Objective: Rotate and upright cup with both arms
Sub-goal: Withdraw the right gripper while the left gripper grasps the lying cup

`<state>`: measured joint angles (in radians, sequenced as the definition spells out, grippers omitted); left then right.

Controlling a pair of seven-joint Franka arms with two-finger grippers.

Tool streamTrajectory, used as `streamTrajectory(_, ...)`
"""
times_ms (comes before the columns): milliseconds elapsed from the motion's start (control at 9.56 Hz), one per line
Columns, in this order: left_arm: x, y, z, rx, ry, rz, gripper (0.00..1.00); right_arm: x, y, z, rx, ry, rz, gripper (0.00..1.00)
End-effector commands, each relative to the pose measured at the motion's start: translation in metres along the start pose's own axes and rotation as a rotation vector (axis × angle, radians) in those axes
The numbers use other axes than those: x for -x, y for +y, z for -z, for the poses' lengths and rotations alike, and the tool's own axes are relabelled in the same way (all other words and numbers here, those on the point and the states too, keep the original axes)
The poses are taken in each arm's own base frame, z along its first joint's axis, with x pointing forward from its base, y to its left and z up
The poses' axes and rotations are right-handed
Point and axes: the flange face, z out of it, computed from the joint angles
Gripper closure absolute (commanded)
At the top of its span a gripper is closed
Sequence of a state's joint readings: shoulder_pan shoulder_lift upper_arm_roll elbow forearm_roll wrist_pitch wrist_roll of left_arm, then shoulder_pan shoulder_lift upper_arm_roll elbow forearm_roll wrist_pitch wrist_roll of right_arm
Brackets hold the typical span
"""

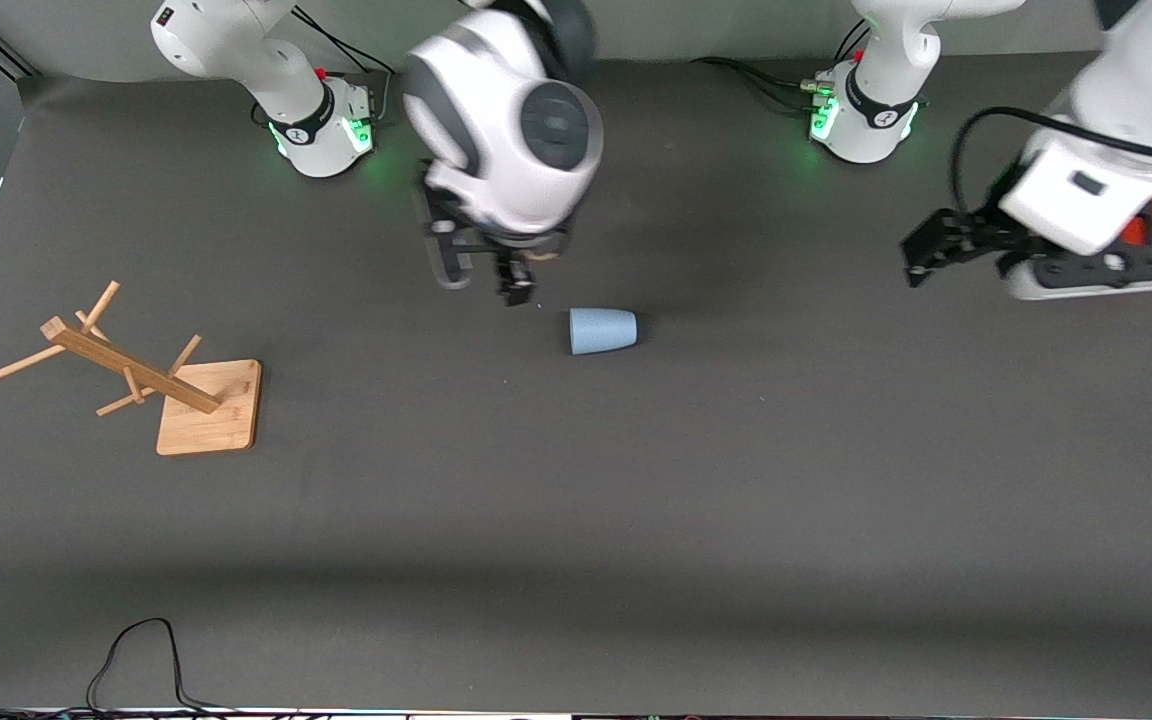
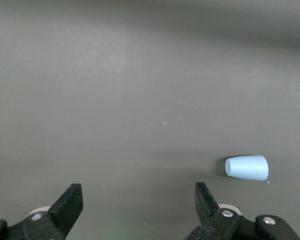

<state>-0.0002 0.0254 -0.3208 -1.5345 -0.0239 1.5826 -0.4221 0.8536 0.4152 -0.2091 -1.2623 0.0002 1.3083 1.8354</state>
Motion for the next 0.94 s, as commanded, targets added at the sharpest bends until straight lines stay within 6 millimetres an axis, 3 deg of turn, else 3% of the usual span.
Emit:
streamTrajectory(0,0.009,0.059,-0.024,-0.047,0.008,0.018,0.00,-0.088,0.028,0.025,0.012,-0.057,0.149,0.00)
streamTrajectory(105,0.017,0.087,-0.038,-0.073,0.009,0.024,0.00,-0.126,0.039,0.031,0.003,-0.083,0.208,0.00)
streamTrajectory(314,0.041,0.164,-0.079,-0.146,0.024,0.009,0.00,-0.196,0.061,0.037,-0.031,-0.128,0.316,0.00)
streamTrajectory(523,0.077,0.249,-0.142,-0.259,0.092,0.041,0.00,-0.271,0.077,0.034,-0.072,-0.166,0.451,0.00)
streamTrajectory(627,0.085,0.285,-0.171,-0.296,0.155,0.117,0.00,-0.306,0.086,0.030,-0.094,-0.180,0.534,0.00)
streamTrajectory(837,0.087,0.335,-0.219,-0.273,0.156,0.204,0.00,-0.362,0.106,0.018,-0.134,-0.202,0.636,0.00)
